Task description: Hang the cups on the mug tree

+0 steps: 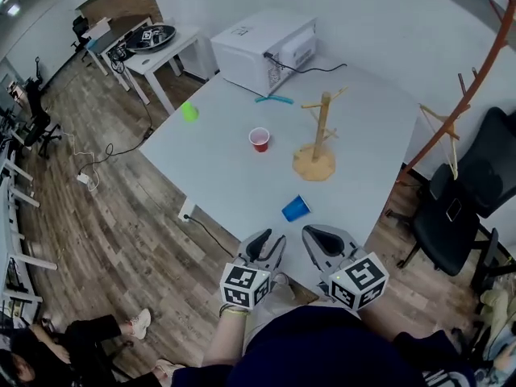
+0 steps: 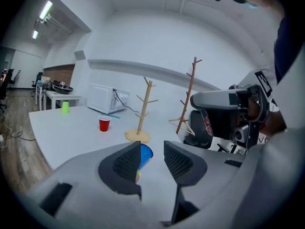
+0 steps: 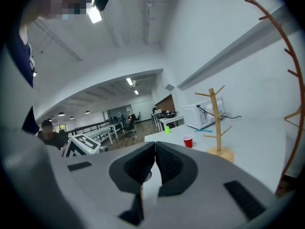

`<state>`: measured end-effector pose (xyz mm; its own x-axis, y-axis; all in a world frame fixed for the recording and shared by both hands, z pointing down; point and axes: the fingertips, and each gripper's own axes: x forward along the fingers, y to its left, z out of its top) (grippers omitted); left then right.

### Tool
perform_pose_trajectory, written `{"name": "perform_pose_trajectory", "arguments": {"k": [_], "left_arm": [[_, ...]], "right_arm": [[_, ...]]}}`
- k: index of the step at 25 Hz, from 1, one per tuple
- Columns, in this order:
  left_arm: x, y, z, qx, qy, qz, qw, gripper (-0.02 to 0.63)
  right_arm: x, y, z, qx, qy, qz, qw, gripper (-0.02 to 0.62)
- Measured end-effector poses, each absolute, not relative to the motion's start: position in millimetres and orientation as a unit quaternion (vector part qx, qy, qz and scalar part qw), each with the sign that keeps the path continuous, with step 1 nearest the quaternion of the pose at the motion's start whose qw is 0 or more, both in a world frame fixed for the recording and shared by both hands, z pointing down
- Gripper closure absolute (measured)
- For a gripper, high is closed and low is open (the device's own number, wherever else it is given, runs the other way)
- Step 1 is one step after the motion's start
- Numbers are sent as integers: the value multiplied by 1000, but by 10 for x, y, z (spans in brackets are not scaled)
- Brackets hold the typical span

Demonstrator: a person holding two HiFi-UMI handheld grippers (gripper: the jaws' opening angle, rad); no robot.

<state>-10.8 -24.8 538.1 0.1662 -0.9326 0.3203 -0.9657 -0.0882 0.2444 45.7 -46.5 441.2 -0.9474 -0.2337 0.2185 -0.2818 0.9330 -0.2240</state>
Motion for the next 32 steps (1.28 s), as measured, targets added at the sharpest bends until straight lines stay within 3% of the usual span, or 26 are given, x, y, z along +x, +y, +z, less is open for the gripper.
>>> {"name": "perform_pose_trajectory", "arguments": {"k": [14, 32], "left_arm": [[-206, -690, 5962, 814, -528, 106, 218, 323], [-151, -1111, 6649, 835, -447, 212, 241, 308]], "right_arm": [[457, -856, 4439, 247, -956, 135, 84, 566], [702, -1041, 4540, 360, -918, 147, 80, 566]]}}
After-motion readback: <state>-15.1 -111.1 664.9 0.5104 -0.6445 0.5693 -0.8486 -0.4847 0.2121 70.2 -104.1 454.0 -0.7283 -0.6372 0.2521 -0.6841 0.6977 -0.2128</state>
